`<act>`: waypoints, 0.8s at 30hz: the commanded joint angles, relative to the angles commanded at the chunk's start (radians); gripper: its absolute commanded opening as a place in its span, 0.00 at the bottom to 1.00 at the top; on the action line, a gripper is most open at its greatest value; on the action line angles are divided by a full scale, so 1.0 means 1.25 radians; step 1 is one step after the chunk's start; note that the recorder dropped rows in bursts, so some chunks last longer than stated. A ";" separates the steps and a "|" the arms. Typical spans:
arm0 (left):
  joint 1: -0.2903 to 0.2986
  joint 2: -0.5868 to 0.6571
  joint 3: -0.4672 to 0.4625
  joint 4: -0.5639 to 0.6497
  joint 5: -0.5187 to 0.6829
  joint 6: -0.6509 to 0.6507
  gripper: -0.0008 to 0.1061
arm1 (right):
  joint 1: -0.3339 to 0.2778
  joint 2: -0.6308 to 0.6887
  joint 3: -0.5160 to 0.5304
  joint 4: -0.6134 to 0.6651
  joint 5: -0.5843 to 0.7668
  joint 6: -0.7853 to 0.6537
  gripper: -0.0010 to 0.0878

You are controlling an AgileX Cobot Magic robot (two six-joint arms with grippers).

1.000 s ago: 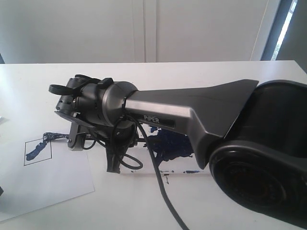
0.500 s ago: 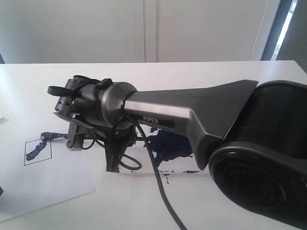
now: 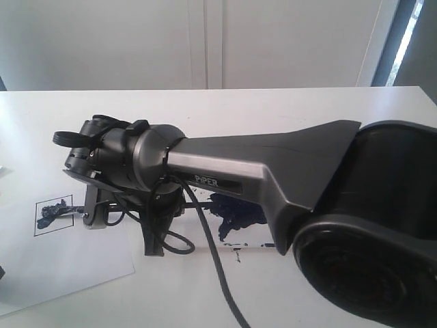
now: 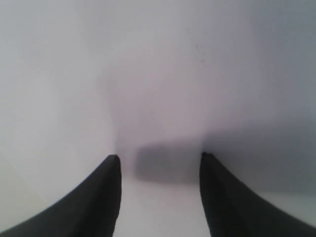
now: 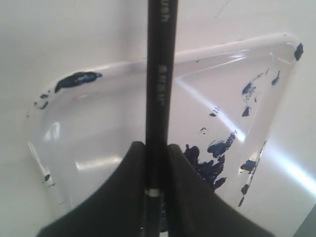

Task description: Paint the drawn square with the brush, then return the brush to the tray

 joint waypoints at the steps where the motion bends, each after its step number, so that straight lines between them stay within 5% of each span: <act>1: 0.000 0.000 0.000 0.000 -0.002 0.000 0.51 | 0.001 0.000 0.000 0.000 0.000 -0.002 0.01; 24: 0.000 0.000 0.000 0.000 -0.002 0.000 0.51 | 0.008 0.046 -0.040 -0.106 -0.004 0.091 0.01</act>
